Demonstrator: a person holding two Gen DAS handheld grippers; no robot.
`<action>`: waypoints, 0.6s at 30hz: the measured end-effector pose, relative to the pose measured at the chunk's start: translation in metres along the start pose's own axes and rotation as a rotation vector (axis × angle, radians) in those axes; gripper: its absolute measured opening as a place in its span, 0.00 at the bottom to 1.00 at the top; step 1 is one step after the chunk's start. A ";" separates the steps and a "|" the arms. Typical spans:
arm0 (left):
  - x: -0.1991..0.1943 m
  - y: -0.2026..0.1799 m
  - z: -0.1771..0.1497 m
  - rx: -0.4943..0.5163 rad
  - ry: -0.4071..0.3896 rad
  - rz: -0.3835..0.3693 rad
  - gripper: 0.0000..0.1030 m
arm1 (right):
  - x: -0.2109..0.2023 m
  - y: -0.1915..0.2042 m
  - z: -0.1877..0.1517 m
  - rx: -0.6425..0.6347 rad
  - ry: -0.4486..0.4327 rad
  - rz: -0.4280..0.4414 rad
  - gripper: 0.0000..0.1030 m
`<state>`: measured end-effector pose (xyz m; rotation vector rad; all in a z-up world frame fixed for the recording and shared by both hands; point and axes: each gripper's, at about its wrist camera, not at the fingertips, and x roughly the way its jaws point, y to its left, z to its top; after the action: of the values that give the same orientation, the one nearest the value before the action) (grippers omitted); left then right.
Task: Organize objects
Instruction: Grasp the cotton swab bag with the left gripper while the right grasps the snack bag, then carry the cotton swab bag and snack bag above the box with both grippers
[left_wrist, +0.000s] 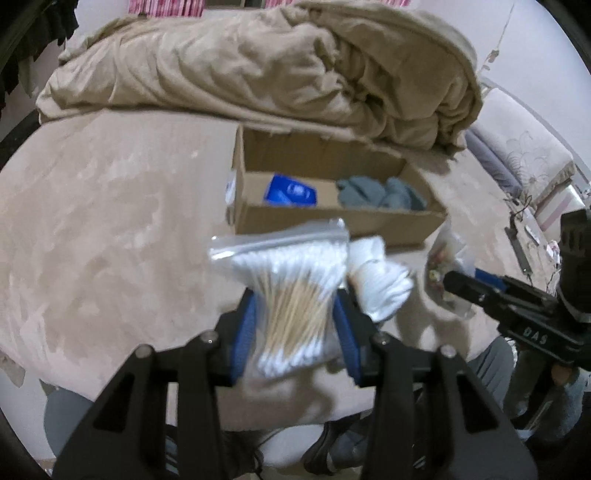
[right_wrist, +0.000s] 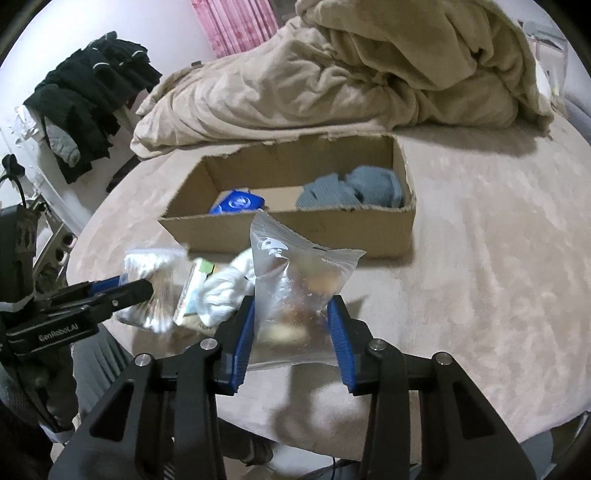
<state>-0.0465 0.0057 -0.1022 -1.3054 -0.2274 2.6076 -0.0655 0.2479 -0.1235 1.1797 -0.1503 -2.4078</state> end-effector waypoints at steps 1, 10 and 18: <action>-0.004 -0.001 0.002 0.003 -0.010 -0.004 0.41 | -0.003 0.002 0.002 -0.003 -0.008 0.003 0.40; -0.024 -0.010 0.030 0.038 -0.092 -0.010 0.40 | -0.015 0.010 0.022 -0.037 -0.052 0.017 0.40; -0.004 0.001 0.043 0.022 -0.047 0.020 0.38 | -0.020 0.020 0.051 -0.073 -0.100 0.022 0.40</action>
<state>-0.0788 0.0021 -0.0736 -1.2474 -0.1941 2.6519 -0.0873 0.2341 -0.0719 1.0203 -0.1050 -2.4321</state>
